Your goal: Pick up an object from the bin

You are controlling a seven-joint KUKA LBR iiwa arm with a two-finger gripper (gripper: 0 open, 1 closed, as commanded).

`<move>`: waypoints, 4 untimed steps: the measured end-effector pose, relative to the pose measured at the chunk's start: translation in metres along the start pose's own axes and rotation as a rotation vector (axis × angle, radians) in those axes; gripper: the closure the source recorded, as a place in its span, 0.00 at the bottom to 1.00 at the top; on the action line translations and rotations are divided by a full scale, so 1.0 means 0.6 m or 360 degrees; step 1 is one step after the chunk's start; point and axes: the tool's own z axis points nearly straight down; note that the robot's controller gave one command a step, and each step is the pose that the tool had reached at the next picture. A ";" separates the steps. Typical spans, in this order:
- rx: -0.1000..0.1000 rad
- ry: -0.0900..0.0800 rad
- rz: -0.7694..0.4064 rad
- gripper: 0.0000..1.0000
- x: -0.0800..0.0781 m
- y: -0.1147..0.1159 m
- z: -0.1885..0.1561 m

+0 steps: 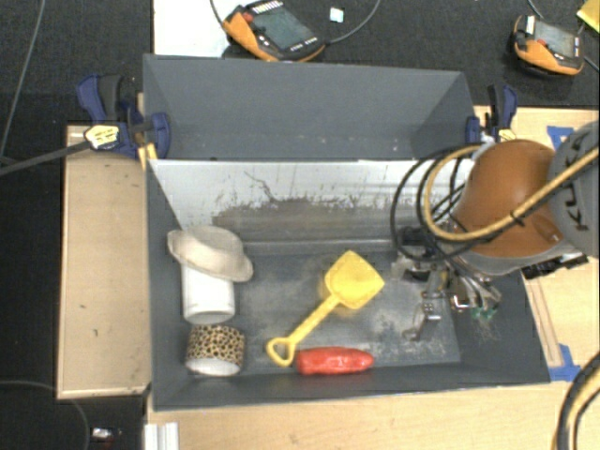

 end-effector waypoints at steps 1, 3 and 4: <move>0.0001 -0.0012 -0.0005 0.00 -0.003 0.000 -0.007; 0.0003 -0.0032 -0.0274 0.00 -0.014 0.183 0.052; 0.0007 -0.0011 -0.0061 0.00 0.033 0.086 0.074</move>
Offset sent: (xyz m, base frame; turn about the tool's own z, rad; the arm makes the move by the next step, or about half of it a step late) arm -0.0238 -0.0321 -0.0737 0.0773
